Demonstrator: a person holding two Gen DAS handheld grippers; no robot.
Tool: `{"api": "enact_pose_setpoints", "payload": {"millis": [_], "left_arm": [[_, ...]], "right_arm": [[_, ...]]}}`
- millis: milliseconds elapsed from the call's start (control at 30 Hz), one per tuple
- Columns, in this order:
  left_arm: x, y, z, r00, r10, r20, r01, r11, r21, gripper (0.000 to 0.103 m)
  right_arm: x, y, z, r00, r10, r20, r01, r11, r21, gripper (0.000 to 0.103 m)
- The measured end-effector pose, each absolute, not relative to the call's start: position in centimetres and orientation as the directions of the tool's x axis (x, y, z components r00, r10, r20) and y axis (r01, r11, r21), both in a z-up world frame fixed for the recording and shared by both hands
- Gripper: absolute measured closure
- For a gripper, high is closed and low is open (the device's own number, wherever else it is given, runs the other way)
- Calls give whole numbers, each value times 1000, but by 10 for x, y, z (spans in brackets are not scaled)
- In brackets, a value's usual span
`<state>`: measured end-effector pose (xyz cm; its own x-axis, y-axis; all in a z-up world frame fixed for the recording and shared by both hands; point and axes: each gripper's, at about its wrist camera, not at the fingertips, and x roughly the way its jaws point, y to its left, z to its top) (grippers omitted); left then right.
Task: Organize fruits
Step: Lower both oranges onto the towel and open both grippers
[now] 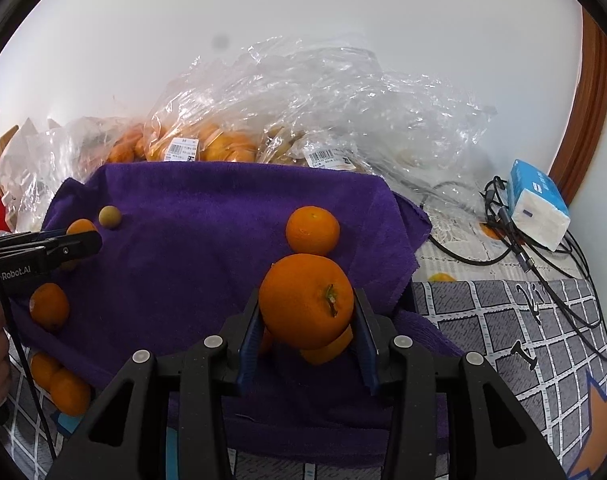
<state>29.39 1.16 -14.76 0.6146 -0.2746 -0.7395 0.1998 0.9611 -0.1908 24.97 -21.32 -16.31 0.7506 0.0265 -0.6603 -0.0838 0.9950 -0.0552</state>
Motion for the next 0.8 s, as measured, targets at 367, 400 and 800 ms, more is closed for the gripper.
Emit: {"api": "enact_pose_setpoints", "payload": {"millis": [367, 400, 800], "left_arm": [[296, 10, -148, 611, -278, -741, 206, 960, -190, 70], [297, 9, -148, 610, -280, -742, 208, 959, -192, 70], [289, 10, -138, 624, -332, -707, 235, 943, -235, 57]], "right_arm": [[242, -219, -169, 749, 16, -663, -74, 995, -60, 50], [242, -221, -169, 746, 17, -665, -72, 996, -55, 50], [227, -224, -169, 735, 19, -678, -66, 997, -43, 43]]}}
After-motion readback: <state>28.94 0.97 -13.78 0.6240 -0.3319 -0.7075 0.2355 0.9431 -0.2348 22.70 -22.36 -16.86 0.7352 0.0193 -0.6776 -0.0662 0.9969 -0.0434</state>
